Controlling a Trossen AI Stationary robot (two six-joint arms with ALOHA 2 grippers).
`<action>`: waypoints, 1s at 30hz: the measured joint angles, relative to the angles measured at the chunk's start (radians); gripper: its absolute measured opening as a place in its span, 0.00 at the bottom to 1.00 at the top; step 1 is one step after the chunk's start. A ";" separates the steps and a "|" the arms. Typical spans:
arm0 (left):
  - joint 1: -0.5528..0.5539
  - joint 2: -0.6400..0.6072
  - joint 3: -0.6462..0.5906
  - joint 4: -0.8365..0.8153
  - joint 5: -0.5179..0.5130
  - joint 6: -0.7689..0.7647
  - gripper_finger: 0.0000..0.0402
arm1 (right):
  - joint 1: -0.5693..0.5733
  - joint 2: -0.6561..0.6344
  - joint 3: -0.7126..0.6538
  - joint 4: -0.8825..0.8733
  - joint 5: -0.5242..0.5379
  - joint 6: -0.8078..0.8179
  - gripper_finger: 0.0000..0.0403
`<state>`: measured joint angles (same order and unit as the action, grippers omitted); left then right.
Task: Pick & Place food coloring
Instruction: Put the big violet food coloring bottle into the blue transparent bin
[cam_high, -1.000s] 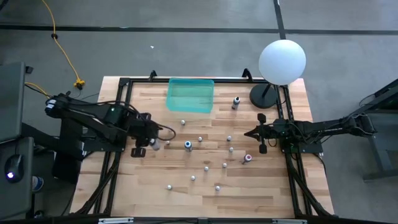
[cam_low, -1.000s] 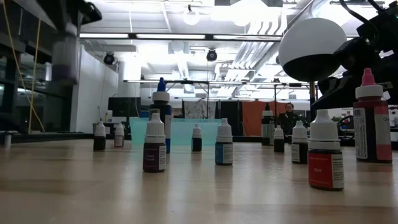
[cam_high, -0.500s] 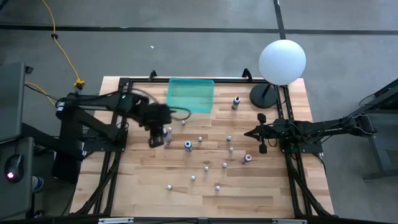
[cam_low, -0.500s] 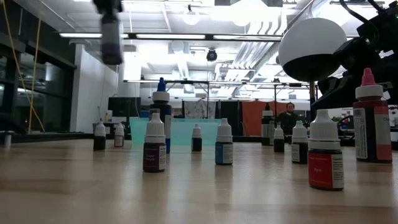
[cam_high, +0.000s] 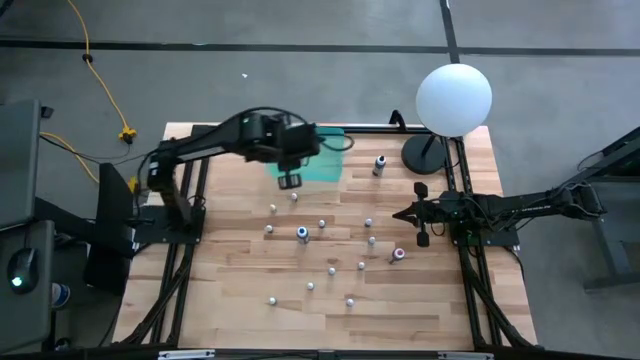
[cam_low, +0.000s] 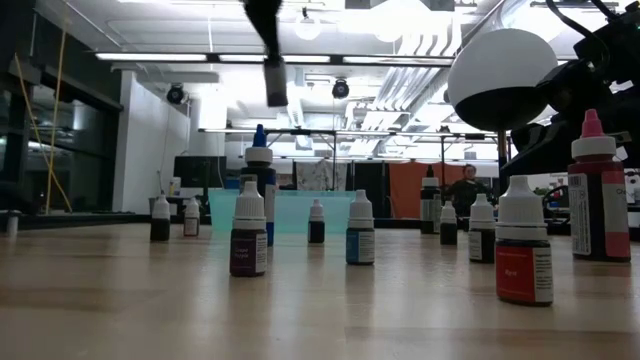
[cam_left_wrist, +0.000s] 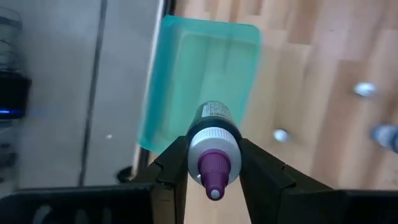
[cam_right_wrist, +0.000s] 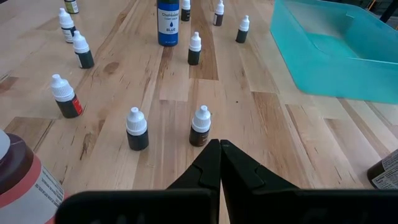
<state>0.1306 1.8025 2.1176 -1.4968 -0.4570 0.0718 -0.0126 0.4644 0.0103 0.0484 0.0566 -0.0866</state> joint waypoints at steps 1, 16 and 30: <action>0.012 0.020 0.012 0.008 -0.003 0.011 0.25 | 0.000 0.000 0.000 0.000 0.000 0.000 0.00; 0.205 0.179 0.023 0.267 0.018 0.142 0.26 | 0.000 0.000 0.000 0.001 0.000 0.000 0.00; 0.398 0.280 0.208 0.225 0.264 -0.031 0.26 | 0.000 0.000 0.000 -0.002 0.000 0.000 0.00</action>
<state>0.5283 2.0824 2.3257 -1.2714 -0.1926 0.0409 -0.0128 0.4644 0.0101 0.0469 0.0564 -0.0868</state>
